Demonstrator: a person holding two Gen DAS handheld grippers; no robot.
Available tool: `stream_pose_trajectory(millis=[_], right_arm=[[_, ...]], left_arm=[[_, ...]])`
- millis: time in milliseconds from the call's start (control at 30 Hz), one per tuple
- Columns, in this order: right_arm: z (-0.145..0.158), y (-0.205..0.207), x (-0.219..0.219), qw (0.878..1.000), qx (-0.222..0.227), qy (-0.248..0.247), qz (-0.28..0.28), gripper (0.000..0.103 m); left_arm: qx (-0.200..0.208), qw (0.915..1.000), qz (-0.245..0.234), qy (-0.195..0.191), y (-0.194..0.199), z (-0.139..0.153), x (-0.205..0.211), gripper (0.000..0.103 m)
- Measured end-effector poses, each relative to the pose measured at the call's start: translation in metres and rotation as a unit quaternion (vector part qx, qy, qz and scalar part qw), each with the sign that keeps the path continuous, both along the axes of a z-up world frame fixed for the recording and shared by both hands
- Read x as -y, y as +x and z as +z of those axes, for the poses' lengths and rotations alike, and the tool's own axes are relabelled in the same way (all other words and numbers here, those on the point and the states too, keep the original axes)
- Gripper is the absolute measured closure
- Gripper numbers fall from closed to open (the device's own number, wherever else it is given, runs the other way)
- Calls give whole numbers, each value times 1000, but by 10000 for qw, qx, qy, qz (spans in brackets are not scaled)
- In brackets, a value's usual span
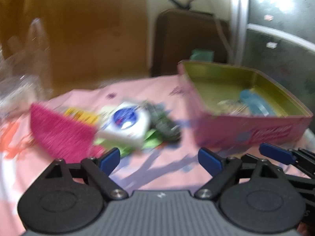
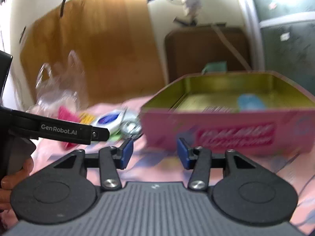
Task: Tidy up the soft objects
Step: 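Grasp the pink fuzzy towel with the right gripper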
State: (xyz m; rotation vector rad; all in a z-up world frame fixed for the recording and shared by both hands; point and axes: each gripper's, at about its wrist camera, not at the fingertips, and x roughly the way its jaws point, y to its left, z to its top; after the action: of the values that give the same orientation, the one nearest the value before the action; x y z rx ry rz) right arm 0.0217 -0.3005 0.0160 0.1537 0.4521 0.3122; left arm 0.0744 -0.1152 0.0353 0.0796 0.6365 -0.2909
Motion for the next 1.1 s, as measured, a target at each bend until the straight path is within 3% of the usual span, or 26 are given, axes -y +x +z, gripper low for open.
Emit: stream_pose_trajectory(millis=[400,667,733,867,1100], right_arm=[[-12,4,-50,9945,-745,-228,693,47],[-10,14,-87,9873,-804,-585,1241,47],[-7,19,-94,9862,-804,-560,1332,47],[1,34,-116,9848,-679,-559,1499,47],[6,62,-171,9765,-238,-937,1926,47]], left_arm=[[-371,9924,1134,314,-3,-32,-92,13],[-169,9798,1942,446,4,-34,-159,10],[-165,9746,2209,335,6,-35,-179,10],[-157,9694,2410,-440,3,-33,-206,10],[141,9677,2441,-622,-6,-28,-207,9]])
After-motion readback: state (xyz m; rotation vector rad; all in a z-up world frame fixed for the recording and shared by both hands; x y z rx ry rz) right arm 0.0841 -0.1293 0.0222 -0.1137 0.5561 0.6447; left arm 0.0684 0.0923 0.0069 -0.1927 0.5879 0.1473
